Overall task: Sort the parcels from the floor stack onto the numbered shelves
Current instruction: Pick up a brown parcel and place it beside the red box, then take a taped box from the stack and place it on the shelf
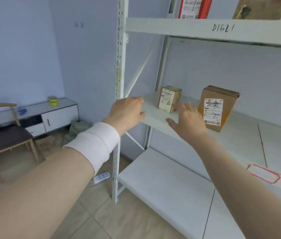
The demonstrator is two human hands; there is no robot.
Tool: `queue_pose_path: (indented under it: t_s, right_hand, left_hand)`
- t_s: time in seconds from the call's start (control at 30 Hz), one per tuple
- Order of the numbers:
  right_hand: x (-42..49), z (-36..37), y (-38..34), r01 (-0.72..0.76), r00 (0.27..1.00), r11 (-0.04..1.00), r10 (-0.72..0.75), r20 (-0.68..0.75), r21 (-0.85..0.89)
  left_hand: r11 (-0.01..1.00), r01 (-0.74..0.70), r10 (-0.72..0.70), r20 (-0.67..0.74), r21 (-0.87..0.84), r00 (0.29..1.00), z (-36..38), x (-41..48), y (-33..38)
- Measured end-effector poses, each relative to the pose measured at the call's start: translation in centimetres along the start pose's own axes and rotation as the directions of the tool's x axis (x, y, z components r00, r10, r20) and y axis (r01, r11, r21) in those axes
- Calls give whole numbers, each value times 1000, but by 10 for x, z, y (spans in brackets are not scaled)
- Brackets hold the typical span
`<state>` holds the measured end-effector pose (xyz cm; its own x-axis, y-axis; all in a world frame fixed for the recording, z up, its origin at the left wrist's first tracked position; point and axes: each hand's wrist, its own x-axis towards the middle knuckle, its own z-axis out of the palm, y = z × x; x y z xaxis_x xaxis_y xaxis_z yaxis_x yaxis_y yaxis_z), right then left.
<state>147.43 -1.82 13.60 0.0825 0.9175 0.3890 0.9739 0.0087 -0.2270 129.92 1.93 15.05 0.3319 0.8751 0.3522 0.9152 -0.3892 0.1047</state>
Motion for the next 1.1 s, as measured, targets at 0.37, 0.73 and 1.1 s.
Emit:
queue_pose_path:
  t_s: [0.37, 0.73, 1.1]
  right_hand:
    - [-136, 142, -53, 155, 888, 980, -195, 417, 127]
    - [-334, 220, -99, 315, 590, 922, -377, 714, 227]
    - [-541, 222, -202, 447, 264, 828, -483, 835, 338]
  left_hand:
    - [968, 190, -223, 223, 162, 949, 95, -178, -36]
    - [782, 593, -600, 490, 192, 633, 147, -415, -49]
    - [405, 908, -781, 556, 105, 284, 138, -682, -50]
